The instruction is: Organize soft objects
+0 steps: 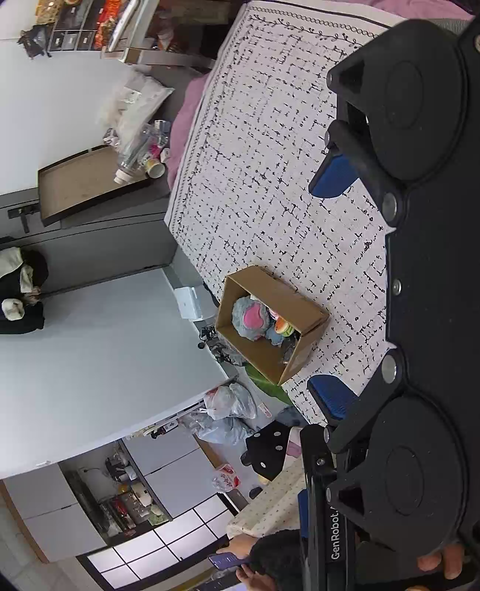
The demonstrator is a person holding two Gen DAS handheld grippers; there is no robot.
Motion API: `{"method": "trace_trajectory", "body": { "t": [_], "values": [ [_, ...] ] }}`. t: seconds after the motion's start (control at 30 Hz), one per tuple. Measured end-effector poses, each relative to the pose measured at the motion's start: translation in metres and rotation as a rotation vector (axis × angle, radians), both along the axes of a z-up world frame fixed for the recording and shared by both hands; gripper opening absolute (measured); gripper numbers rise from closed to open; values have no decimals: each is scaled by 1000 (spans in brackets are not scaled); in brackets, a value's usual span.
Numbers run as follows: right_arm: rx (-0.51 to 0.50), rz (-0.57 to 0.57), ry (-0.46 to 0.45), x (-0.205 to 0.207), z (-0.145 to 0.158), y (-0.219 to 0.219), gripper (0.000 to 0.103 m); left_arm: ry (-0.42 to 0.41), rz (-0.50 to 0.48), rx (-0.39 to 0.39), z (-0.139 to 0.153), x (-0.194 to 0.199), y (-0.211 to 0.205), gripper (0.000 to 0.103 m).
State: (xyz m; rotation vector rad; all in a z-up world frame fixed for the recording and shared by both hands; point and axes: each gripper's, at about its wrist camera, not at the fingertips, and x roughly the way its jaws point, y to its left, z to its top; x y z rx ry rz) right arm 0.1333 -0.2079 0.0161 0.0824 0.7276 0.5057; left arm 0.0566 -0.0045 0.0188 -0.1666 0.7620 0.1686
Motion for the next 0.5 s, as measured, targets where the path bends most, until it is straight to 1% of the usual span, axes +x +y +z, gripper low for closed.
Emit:
{"method": "trace_trajectory", "body": {
  "t": [0.2, 0.5],
  "values": [
    [-54, -7, -43, -16, 3, -1, 103, -8, -5, 43, 4, -14, -6, 103],
    [-52, -8, -47, -31, 6, -16, 103, -18, -11, 55, 1, -35, -9, 103]
  ]
}}
